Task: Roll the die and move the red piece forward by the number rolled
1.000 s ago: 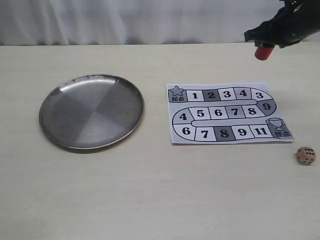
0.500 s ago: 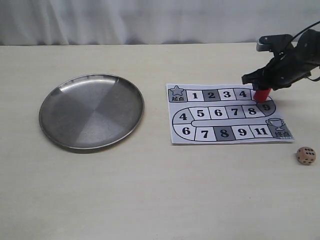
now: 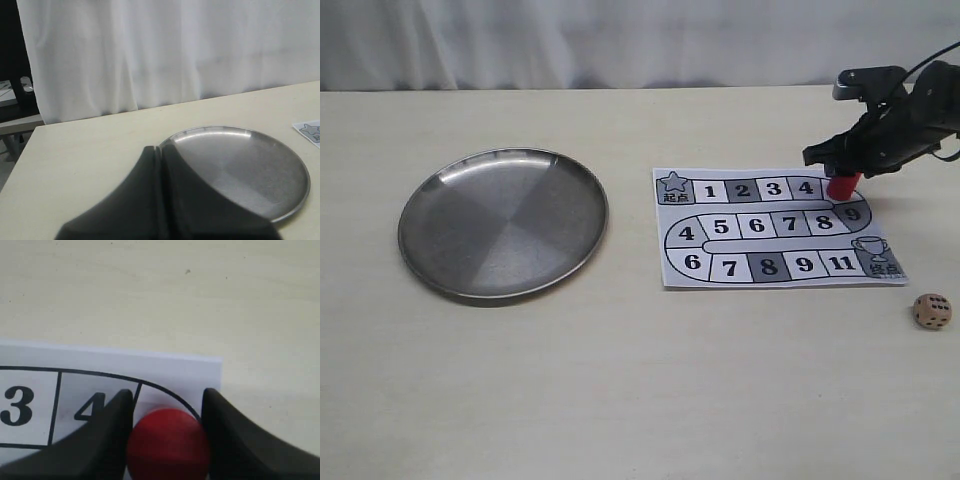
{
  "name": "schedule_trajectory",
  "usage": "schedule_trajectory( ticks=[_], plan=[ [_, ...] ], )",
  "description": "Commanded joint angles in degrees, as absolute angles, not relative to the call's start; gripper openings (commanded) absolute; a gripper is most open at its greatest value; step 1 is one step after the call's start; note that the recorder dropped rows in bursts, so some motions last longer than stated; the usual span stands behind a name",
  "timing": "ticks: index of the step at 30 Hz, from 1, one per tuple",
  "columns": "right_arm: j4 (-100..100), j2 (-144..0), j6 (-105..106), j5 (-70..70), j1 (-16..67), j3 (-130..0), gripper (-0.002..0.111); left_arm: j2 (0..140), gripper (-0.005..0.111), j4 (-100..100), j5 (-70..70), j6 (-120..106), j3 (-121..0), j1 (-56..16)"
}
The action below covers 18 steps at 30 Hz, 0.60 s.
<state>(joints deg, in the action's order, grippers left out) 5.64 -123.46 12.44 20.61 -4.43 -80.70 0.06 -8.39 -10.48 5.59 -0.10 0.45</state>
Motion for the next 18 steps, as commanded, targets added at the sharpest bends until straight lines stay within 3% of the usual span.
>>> schedule_trajectory(
  ticks=[1, 18],
  plan=[
    [5.1, -122.9, 12.4, 23.2, -4.8, -80.6, 0.004, 0.0, 0.0, -8.3, -9.9, 5.6, 0.0, 0.0],
    [3.4, -105.8, 13.2, 30.5, -4.8, -80.5, 0.004, 0.0, 0.0, -8.3, -9.9, 5.6, 0.0, 0.0]
  ],
)
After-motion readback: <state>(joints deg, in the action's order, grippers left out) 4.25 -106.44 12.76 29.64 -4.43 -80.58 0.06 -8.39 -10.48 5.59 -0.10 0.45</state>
